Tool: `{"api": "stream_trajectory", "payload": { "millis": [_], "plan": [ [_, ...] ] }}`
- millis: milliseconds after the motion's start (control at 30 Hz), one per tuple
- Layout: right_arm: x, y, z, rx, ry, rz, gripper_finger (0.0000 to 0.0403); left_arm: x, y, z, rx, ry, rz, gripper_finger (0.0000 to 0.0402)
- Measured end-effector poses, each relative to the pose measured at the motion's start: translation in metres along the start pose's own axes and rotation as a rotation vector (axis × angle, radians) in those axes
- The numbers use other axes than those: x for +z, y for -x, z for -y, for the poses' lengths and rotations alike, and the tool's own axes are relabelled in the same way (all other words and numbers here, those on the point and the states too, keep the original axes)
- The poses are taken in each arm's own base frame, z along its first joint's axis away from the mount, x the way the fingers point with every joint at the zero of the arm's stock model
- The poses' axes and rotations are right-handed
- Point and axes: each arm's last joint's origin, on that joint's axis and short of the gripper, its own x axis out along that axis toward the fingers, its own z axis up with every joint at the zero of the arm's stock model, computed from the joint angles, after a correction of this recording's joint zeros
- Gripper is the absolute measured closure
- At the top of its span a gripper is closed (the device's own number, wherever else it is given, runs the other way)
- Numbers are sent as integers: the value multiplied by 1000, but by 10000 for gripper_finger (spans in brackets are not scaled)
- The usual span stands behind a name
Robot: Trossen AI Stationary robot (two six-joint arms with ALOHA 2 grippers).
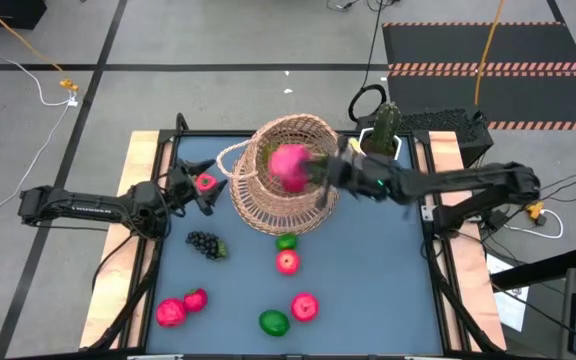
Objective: Build produce basket
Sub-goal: Put the dragon fruit into the basket, then put the top apple into the basket
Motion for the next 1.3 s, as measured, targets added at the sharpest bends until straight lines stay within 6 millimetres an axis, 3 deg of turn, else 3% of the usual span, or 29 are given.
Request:
{"api": "stream_trajectory", "payload": {
  "millis": [233,433,633,800,933,1033,1167,1300],
  "plan": [
    [-44,-38,8,-60,6,-138,389,-2,0,0,1,-10,-18,21],
    [-65,-54,14,-96,10,-182,344,-3,0,0,1,-12,-29,21],
    [-60,-51,16,-104,-21,-163,271,-4,0,0,2,10,-34,21],
    [-32,-34,9,17,-135,-40,223,-7,0,0,4,25,-67,21],
    [-18,-22,-18,290,-171,28,208,-13,1,-1,8,36,-119,21],
    [-15,-12,-51,432,-163,14,207,-17,1,-1,2,51,-162,21],
    [-30,-4,-109,541,-86,-62,207,-24,3,-1,-14,79,-236,21],
    [-48,6,-156,523,35,-127,202,-32,6,0,-27,126,-321,21]
  ]
}}
